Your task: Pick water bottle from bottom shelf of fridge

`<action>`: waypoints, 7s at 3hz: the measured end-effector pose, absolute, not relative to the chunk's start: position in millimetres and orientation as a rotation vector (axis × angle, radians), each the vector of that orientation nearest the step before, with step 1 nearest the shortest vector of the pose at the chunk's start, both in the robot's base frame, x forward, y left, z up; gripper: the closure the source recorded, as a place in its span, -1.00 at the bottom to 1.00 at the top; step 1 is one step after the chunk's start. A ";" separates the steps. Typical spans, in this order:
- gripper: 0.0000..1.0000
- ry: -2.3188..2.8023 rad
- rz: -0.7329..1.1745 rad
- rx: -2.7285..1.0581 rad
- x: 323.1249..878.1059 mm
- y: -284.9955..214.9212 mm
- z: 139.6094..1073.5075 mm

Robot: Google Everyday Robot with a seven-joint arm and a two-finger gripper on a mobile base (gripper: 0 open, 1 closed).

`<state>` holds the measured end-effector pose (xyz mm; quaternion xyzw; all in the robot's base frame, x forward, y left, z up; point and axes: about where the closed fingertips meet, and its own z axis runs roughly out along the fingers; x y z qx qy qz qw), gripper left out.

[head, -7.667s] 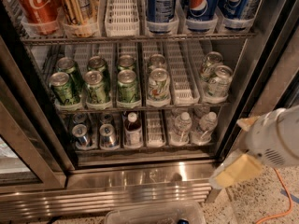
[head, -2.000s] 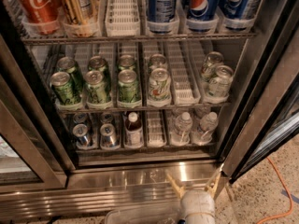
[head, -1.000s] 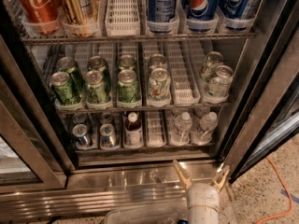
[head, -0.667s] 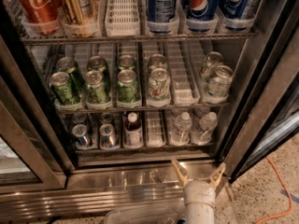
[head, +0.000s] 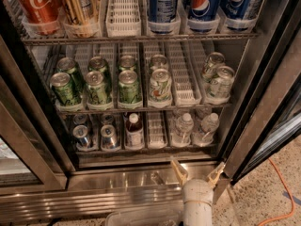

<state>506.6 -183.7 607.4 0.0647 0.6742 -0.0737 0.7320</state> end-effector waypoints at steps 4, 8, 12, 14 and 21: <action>-0.32 1.410 -0.261 0.134 548.6 -206.7 598.6; -0.34 1.378 -0.357 0.206 580.0 -232.8 594.8; -0.32 1.357 -0.383 0.257 610.6 -234.3 593.5; -0.36 1.340 -0.350 0.247 633.2 -237.6 595.6; 1.00 1.327 -0.325 0.268 625.8 -254.4 603.9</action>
Offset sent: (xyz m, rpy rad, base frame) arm 0.0409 -0.0204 -0.0105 -0.0743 -0.0670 -0.0519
